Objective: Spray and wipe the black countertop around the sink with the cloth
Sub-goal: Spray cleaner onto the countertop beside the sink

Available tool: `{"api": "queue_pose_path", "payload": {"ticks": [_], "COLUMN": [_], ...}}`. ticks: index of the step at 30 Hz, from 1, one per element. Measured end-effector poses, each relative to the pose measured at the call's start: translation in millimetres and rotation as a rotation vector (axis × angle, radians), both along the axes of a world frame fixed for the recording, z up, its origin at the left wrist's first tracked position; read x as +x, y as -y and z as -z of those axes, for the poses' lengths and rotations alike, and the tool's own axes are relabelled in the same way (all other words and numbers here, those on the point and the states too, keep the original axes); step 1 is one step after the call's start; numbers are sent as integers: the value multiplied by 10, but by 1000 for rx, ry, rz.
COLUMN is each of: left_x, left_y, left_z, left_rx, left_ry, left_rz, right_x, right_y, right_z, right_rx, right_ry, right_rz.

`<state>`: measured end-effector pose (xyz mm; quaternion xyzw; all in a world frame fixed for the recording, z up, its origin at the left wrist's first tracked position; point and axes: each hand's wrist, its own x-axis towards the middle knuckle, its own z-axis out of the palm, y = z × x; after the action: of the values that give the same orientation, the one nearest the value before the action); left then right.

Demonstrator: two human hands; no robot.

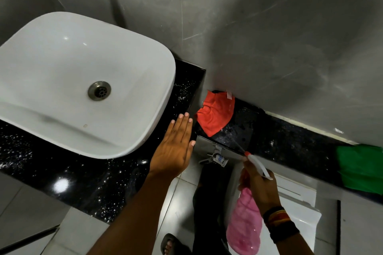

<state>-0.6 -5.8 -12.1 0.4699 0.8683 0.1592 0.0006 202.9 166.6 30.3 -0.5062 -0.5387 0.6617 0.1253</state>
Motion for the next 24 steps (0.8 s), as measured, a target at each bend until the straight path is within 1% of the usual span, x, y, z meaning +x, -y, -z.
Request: {"api": "queue_pose_path", "payload": {"ticks": [6, 11, 15, 17, 24], "left_x": [-3, -4, -3, 1, 10], "left_y": [-2, -3, -10, -10, -10], "left_z": [8, 10, -3, -12, -44], "left_rx": [-2, 0, 12, 13, 12], "left_ry": [0, -5, -1, -3, -9], "left_rz": [2, 0, 3, 3, 2], "right_x": [-36, -45, -77, -74, -36], "right_y": [-90, -160, -151, -144, -36], "right_z": [7, 18, -16, -25, -8], "right_rx": [45, 70, 42, 62, 30], "right_ry": [11, -39, -59, -55, -35], "right_rz": [11, 82, 136, 128, 117]}}
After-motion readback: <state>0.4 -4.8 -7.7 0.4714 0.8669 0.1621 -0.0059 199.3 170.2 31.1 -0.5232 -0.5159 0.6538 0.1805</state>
